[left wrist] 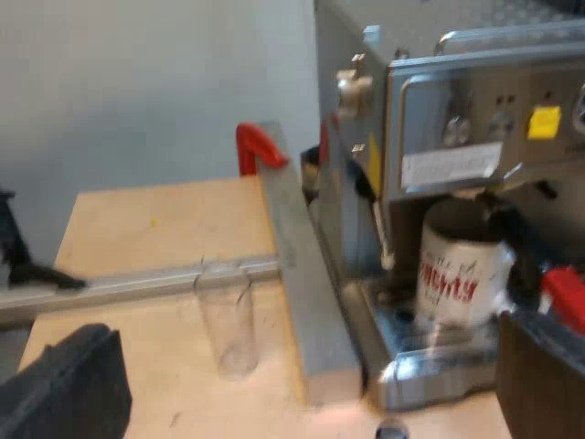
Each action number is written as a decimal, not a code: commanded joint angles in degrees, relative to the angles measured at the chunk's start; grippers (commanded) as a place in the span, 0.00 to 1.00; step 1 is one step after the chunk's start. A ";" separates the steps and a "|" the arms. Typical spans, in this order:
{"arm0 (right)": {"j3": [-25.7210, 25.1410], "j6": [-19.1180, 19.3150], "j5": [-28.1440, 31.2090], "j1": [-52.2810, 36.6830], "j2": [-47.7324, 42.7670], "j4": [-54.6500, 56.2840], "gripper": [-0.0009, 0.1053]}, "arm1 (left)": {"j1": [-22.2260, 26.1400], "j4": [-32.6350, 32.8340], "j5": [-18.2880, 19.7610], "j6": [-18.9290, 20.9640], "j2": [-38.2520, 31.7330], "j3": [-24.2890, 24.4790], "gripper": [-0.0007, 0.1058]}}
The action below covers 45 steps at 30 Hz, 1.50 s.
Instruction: Place mug into machine
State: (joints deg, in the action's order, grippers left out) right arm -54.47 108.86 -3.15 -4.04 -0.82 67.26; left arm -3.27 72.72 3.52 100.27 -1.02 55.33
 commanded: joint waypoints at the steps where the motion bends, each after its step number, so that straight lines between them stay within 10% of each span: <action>1: -0.33 0.71 -0.78 -0.27 -2.31 1.20 0.74 | 0.50 3.68 -1.66 -0.32 -7.52 0.72 0.77; 25: 22.62 -1.09 -2.21 -0.26 -2.11 -5.30 0.74 | 0.48 -14.78 -2.01 -0.72 -7.43 -23.00 0.77; 45: 23.18 -1.09 -2.21 -0.26 -2.11 -5.78 0.74 | 0.48 -17.78 1.89 -0.72 -7.46 -27.62 0.77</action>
State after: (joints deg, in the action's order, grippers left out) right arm -30.85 107.47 -4.86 -4.04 -0.65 61.96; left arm -2.71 55.65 4.97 99.78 -0.76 27.69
